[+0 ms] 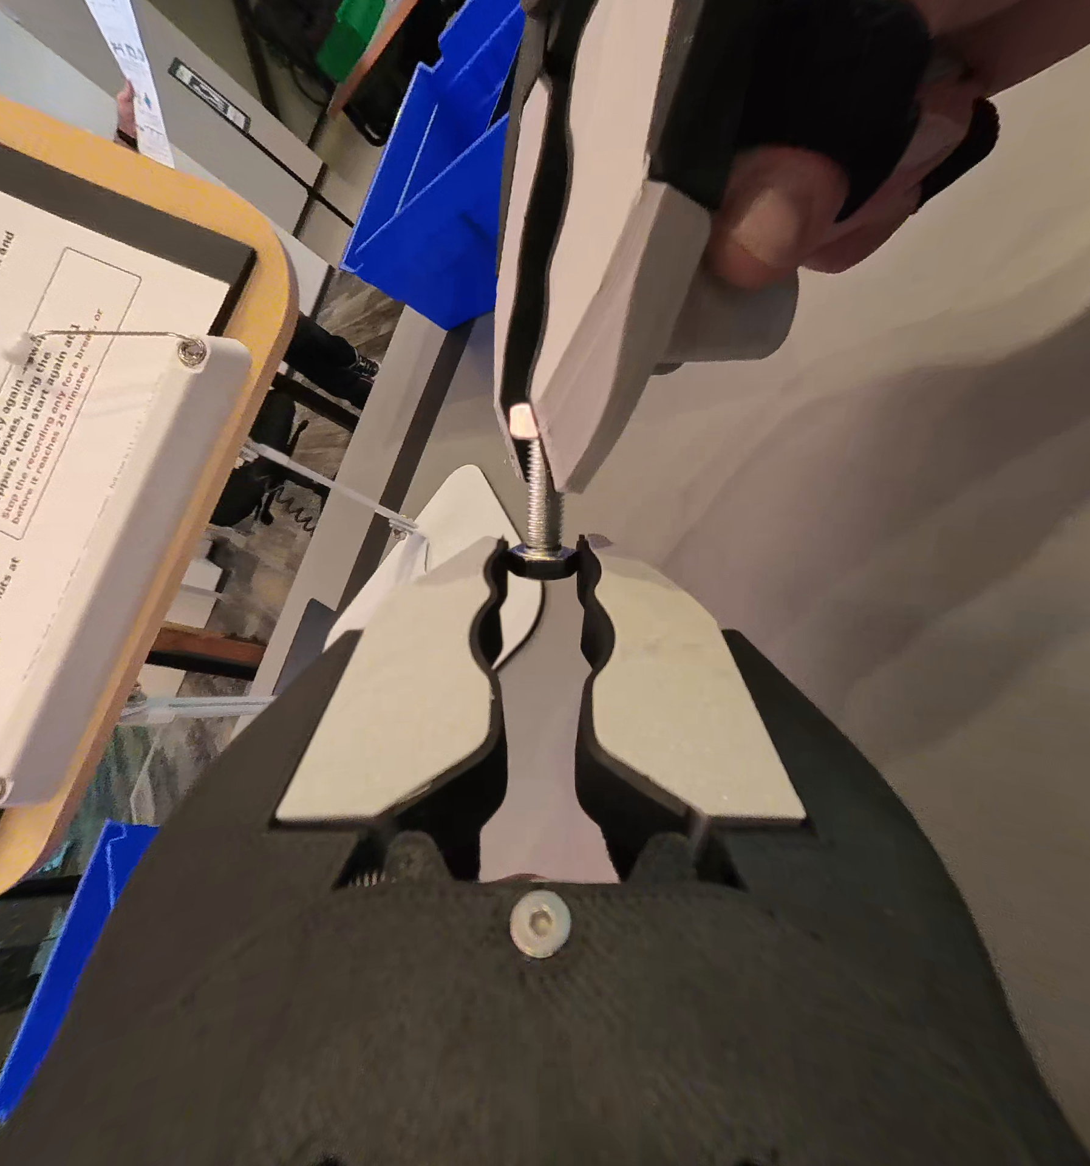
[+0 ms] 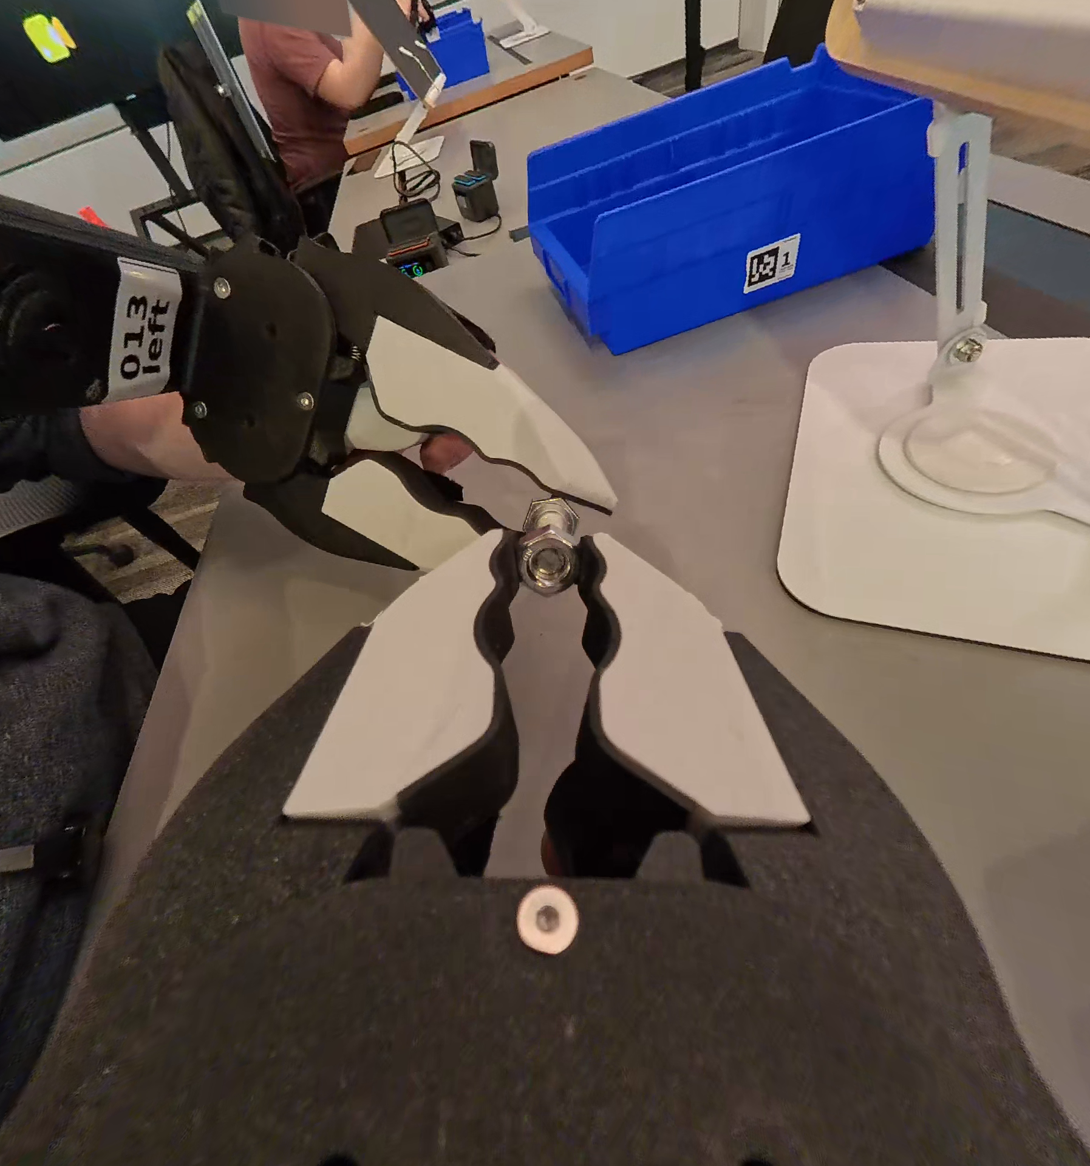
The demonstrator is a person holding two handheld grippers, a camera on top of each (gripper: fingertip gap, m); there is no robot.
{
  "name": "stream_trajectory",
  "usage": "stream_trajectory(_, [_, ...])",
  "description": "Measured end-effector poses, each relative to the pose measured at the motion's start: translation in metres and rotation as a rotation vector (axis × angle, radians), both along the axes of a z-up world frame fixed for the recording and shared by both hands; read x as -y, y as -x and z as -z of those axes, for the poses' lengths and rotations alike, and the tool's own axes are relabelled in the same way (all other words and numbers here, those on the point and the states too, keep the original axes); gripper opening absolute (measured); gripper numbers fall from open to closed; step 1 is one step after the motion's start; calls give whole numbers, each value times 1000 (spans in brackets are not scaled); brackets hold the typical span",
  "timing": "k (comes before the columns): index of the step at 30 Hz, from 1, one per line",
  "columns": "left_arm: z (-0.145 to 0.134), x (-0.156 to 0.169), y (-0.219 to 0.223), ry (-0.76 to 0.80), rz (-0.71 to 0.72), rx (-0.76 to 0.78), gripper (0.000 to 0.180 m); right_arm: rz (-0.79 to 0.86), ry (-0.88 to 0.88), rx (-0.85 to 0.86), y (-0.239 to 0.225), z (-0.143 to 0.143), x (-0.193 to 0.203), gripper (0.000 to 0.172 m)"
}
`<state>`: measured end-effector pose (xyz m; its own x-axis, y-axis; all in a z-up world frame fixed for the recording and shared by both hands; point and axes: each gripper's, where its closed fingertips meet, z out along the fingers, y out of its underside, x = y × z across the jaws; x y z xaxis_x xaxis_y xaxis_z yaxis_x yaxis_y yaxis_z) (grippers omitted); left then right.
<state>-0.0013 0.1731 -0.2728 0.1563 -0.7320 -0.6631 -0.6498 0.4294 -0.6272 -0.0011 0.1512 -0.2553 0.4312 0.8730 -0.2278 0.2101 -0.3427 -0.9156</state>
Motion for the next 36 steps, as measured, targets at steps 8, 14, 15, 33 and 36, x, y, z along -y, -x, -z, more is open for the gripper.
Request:
stream_trajectory(8, [5, 22, 1, 434, 148, 8, 19, -152, -209, 153, 1, -1, 11, 18])
stream_trajectory(14, [-1, 70, 9, 1080, 470, 61, 19, -492, -618, 455, 7, -5, 40, 18])
stream_trajectory(15, [-4, 72, 8, 1118, 503, 97, 19, -523, -662, 486, 7, -7, 41, 18])
stream_trajectory(33, [-18, 95, 14, 1428, 781, 252, 19, -645, -993, 738, 10, -14, 56, 18])
stream_trajectory(36, [-21, 100, 15, 1454, 823, 267, 19, -663, -1042, 752, 10, -17, 61, 18])
